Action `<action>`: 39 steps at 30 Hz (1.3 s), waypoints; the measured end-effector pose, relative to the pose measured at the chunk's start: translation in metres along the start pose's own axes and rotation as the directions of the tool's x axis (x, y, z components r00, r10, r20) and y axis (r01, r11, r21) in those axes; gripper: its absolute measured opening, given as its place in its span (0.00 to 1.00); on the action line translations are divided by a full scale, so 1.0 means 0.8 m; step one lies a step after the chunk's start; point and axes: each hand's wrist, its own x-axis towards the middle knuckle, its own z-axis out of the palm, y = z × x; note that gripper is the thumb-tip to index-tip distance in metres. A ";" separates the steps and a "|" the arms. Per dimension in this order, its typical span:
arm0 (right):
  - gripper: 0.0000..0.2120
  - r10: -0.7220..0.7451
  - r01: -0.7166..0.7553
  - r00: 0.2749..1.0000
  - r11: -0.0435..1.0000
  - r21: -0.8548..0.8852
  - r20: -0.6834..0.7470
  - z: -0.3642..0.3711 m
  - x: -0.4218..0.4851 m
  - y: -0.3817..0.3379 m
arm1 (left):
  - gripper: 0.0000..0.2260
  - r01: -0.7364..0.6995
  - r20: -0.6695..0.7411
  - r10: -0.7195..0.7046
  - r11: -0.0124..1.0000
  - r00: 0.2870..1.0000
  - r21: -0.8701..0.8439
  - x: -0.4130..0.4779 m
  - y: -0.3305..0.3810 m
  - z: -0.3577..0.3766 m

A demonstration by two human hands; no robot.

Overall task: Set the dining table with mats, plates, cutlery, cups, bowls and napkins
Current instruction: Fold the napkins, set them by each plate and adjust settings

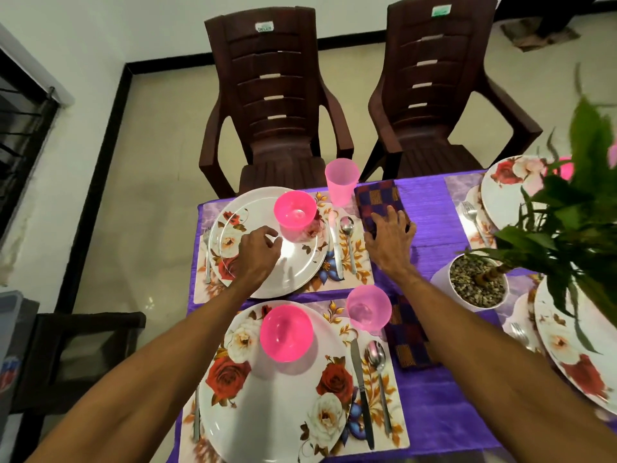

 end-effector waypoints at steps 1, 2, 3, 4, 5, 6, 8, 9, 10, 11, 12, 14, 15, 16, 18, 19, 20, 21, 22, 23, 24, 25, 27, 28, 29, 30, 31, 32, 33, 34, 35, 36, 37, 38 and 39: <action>0.21 -0.007 0.007 1.000 1.000 0.021 -0.019 -0.006 -0.005 -0.001 | 0.11 -0.007 -0.008 0.007 1.000 1.000 -0.001 -0.006 0.008 -0.004; 0.20 -0.010 0.011 0.999 0.999 0.042 -0.035 -0.012 -0.009 -0.002 | 0.11 -0.012 -0.018 0.012 1.000 1.000 0.002 -0.010 0.015 -0.007; 0.20 -0.015 0.019 0.999 0.998 0.067 -0.049 -0.019 -0.015 -0.002 | 0.11 -0.022 -0.032 0.022 1.000 0.999 0.000 -0.016 0.022 -0.011; 0.20 -0.022 0.027 0.998 0.995 0.092 -0.057 -0.025 -0.021 -0.003 | 0.12 -0.031 -0.043 0.030 1.000 0.999 -0.006 -0.021 0.027 -0.014; 0.20 -0.032 0.039 0.997 0.993 0.113 -0.065 -0.032 -0.026 -0.004 | 0.12 -0.040 -0.054 0.040 0.999 0.998 -0.015 -0.027 0.032 -0.018; 0.20 -0.045 0.054 0.996 0.990 0.128 -0.073 -0.039 -0.032 -0.005 | 0.11 -0.048 -0.062 0.047 0.999 0.997 -0.020 -0.032 0.037 -0.021; 0.19 -0.073 0.088 0.992 0.985 0.151 -0.102 -0.057 -0.045 -0.009 | 0.11 -0.075 -0.073 0.073 0.997 0.995 -0.026 -0.043 0.047 -0.027; 0.18 -0.089 0.108 0.989 0.981 0.160 -0.121 -0.066 -0.050 -0.012 | 0.10 -0.088 -0.073 0.086 0.996 0.994 -0.028 -0.048 0.051 -0.030; 0.17 -0.105 0.128 0.985 0.977 0.170 -0.139 -0.073 -0.060 -0.016 | 0.10 -0.099 -0.071 0.097 0.994 0.993 -0.033 -0.056 0.055 -0.033; 0.17 -0.120 0.149 0.979 0.972 0.183 -0.162 -0.083 -0.073 -0.018 | 0.10 -0.121 -0.070 0.118 0.992 0.991 -0.038 -0.065 0.061 -0.038; 0.17 -0.134 0.168 0.976 0.965 0.202 -0.173 -0.087 -0.080 -0.020 | 0.10 -0.133 -0.063 0.131 0.990 0.989 -0.038 -0.068 0.065 -0.038; 0.17 -0.144 0.189 0.971 0.951 0.244 -0.190 -0.093 -0.092 -0.025 | 0.11 -0.165 -0.056 0.162 0.985 0.985 -0.046 -0.075 0.073 -0.040; 0.17 -0.148 0.197 0.969 0.947 0.256 -0.199 -0.097 -0.105 -0.027 | 0.11 -0.190 -0.055 0.188 0.980 0.981 -0.051 -0.083 0.077 -0.043; 0.17 -0.158 0.213 0.965 0.938 0.273 -0.210 -0.099 -0.116 -0.029 | 0.11 -0.217 -0.051 0.215 0.974 0.975 -0.060 -0.089 0.081 -0.045; 0.18 -0.174 0.244 0.957 0.915 0.321 -0.233 -0.105 -0.138 -0.030 | 0.12 -0.271 -0.041 0.268 0.960 0.962 -0.069 -0.102 0.090 -0.047; 0.18 -0.177 0.254 0.954 0.904 0.342 -0.241 -0.107 -0.151 -0.032 | 0.12 -0.300 -0.040 0.297 0.951 0.954 -0.072 -0.108 0.092 -0.047; 0.18 -0.168 0.252 0.954 0.897 0.364 -0.247 -0.109 -0.167 -0.032 | 0.12 -0.331 -0.035 0.329 0.940 0.944 -0.078 -0.115 0.092 -0.045; 0.18 -0.154 0.248 0.954 0.890 0.384 -0.258 -0.111 -0.180 -0.031 | 0.12 -0.352 -0.027 0.351 0.932 0.936 -0.086 -0.122 0.093 -0.043; 0.18 -0.142 0.246 0.952 0.883 0.400 -0.272 -0.112 -0.192 -0.028 | 0.11 -0.369 -0.022 0.369 0.924 0.929 -0.098 -0.129 0.095 -0.040; 0.17 -0.127 0.242 0.949 0.878 0.413 -0.287 -0.113 -0.207 -0.022 | 0.11 -0.390 -0.011 0.391 0.914 0.920 -0.115 -0.140 0.100 -0.037; 0.17 -0.115 0.240 0.947 0.874 0.423 -0.301 -0.114 -0.220 -0.017 | 0.10 -0.415 -0.006 0.418 0.900 0.908 -0.131 -0.151 0.105 -0.034; 0.16 -0.097 0.235 0.943 0.872 0.430 -0.317 -0.115 -0.234 -0.009 | 0.09 -0.439 0.005 0.444 0.886 0.896 -0.150 -0.162 0.110 -0.029; 0.15 -0.053 0.218 0.933 0.871 0.440 -0.356 -0.116 -0.257 0.011 | 0.07 -0.474 0.016 0.486 0.858 0.874 -0.198 -0.185 0.121 -0.018; 0.15 -0.022 0.200 0.928 0.872 0.446 -0.372 -0.118 -0.269 0.025 | 0.06 -0.492 0.024 0.509 0.843 0.861 -0.217 -0.197 0.129 -0.010; 0.15 0.010 0.180 0.923 0.872 0.455 -0.384 -0.121 -0.281 0.037 | 0.06 -0.514 0.032 0.534 0.827 0.845 -0.228 -0.209 0.136 -0.002; 0.14 0.048 0.155 0.917 0.872 0.465 -0.396 -0.126 -0.291 0.052 | 0.06 -0.536 0.046 0.560 0.812 0.828 -0.233 -0.221 0.145 0.008; 0.13 0.084 0.134 0.907 0.872 0.471 -0.413 -0.130 -0.300 0.067 | 0.06 -0.546 0.067 0.575 0.802 0.815 -0.241 -0.232 0.153 0.019; 0.12 0.110 0.120 0.896 0.873 0.473 -0.431 -0.132 -0.309 0.083 | 0.06 -0.552 0.087 0.588 0.794 0.804 -0.254 -0.243 0.162 0.029; 0.11 0.138 0.101 0.886 0.874 0.475 -0.442 -0.136 -0.318 0.101 | 0.06 -0.555 0.112 0.598 0.788 0.794 -0.267 -0.256 0.173 0.041; 0.12 0.164 0.077 0.883 0.874 0.480 -0.441 -0.140 -0.326 0.116 | 0.07 -0.560 0.129 0.607 0.782 0.784 -0.276 -0.266 0.182 0.052; 0.12 0.196 0.044 0.881 0.872 0.487 -0.431 -0.143 -0.333 0.134 | 0.07 -0.561 0.150 0.613 0.778 0.775 -0.282 -0.275 0.192 0.067; 0.13 0.226 0.013 0.880 0.868 0.496 -0.419 -0.146 -0.339 0.151 | 0.07 -0.564 0.171 0.620 0.775 0.766 -0.285 -0.283 0.202 0.081; 0.14 0.245 -0.010 0.880 0.865 0.501 -0.406 -0.147 -0.342 0.168 | 0.06 -0.567 0.187 0.626 0.772 0.757 -0.288 -0.289 0.211 0.093; 0.14 0.264 -0.037 0.884 0.863 0.504 -0.387 -0.147 -0.345 0.190 | 0.06 -0.568 0.206 0.631 0.769 0.748 -0.294 -0.296 0.221 0.110; 0.14 0.278 -0.061 0.888 0.861 0.505 -0.367 -0.148 -0.347 0.209 | 0.06 -0.567 0.222 0.633 0.768 0.741 -0.297 -0.302 0.230 0.124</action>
